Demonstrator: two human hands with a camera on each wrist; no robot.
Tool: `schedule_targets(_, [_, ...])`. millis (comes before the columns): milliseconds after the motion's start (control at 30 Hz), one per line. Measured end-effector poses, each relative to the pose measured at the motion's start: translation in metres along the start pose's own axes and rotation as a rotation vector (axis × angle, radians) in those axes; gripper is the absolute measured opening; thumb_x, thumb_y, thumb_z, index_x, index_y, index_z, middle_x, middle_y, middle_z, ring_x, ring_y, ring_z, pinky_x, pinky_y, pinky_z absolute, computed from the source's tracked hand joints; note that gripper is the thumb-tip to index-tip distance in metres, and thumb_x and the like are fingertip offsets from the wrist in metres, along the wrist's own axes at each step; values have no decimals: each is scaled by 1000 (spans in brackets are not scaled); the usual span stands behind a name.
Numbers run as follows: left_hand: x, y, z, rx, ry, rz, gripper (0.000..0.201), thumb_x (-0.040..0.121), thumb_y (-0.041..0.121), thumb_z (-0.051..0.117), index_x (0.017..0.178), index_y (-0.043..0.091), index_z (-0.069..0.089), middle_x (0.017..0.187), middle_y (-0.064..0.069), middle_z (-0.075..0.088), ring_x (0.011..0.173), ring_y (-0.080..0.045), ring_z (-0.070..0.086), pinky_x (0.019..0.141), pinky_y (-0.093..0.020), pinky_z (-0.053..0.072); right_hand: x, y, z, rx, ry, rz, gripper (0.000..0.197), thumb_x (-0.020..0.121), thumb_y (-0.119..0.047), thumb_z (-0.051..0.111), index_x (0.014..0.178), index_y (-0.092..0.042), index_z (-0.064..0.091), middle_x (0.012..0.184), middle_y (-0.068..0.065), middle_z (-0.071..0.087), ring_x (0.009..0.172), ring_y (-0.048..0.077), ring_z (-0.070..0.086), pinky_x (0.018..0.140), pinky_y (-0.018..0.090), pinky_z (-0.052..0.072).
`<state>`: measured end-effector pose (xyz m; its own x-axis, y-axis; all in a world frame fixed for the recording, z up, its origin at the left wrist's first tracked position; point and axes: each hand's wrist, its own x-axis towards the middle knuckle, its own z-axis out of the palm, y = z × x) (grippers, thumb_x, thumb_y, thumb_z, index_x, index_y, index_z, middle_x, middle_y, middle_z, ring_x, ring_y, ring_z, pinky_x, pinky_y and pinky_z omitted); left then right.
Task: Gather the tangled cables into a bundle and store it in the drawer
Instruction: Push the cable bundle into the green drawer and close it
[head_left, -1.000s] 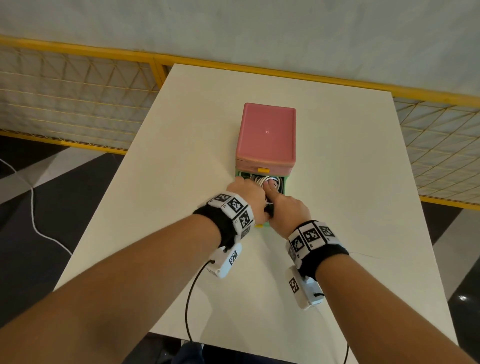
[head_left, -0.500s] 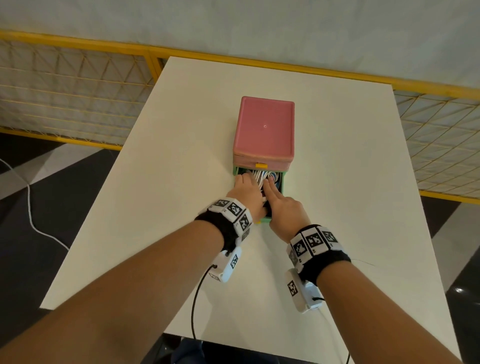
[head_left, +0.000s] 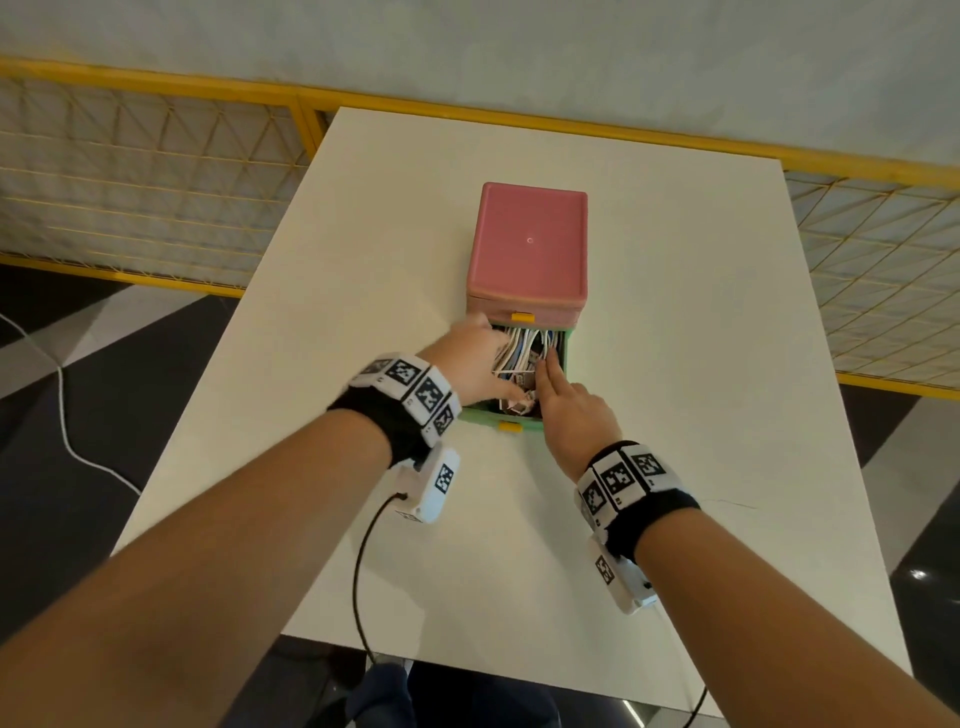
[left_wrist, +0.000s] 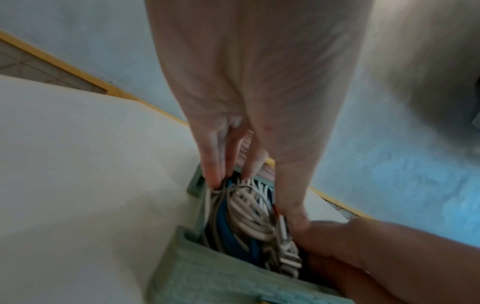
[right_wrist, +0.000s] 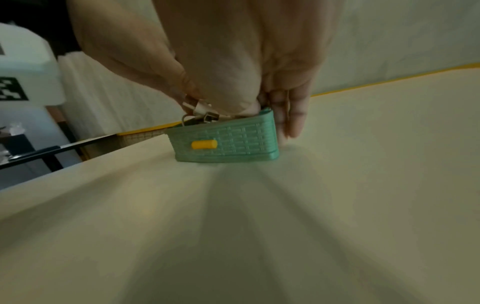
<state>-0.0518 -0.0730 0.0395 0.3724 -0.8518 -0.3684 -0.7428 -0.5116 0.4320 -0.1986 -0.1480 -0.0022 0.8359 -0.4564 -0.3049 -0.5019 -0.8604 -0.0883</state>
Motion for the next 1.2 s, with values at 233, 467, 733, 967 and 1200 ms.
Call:
schedule_targets(233, [-4, 4, 10, -93, 20, 129, 18, 91, 15, 68, 102, 4, 77, 92, -17, 67, 82, -27, 60, 67, -23, 36, -5, 11, 0, -86, 324, -72, 29, 74, -5, 71, 102, -5, 67, 106, 13, 59, 84, 31, 57, 69, 38, 49])
schedule_targets(467, [4, 6, 5, 20, -123, 158, 33, 79, 19, 80, 108, 3, 74, 100, -14, 66, 84, -23, 60, 72, -26, 41, -13, 20, 5, 160, 390, -133, 22, 66, -1, 79, 86, -9, 74, 89, 11, 65, 71, 33, 62, 69, 40, 51])
schedule_targets(733, [17, 18, 14, 41, -66, 103, 22, 72, 4, 79, 84, 12, 63, 77, 3, 58, 78, -20, 58, 71, -30, 48, -6, 26, -7, 208, 300, -98, 8, 80, -10, 66, 81, -13, 73, 92, 7, 64, 83, 28, 60, 80, 36, 37])
schedule_targets(967, [22, 18, 20, 57, -68, 124, 38, 70, 4, 75, 64, 23, 42, 69, 7, 51, 73, -19, 53, 67, -30, 44, -1, 23, -1, 268, 253, -185, 18, 85, -5, 60, 96, -13, 72, 97, 4, 69, 85, 29, 61, 83, 29, 32])
schedule_targets(1200, [20, 12, 9, -78, -128, 102, 17, 76, 13, 78, 79, 14, 62, 66, 10, 53, 59, -4, 48, 55, -10, 40, 7, 25, -6, 164, 132, -271, 26, 88, -8, 55, 102, -20, 73, 103, 1, 71, 100, 23, 61, 103, 31, 32])
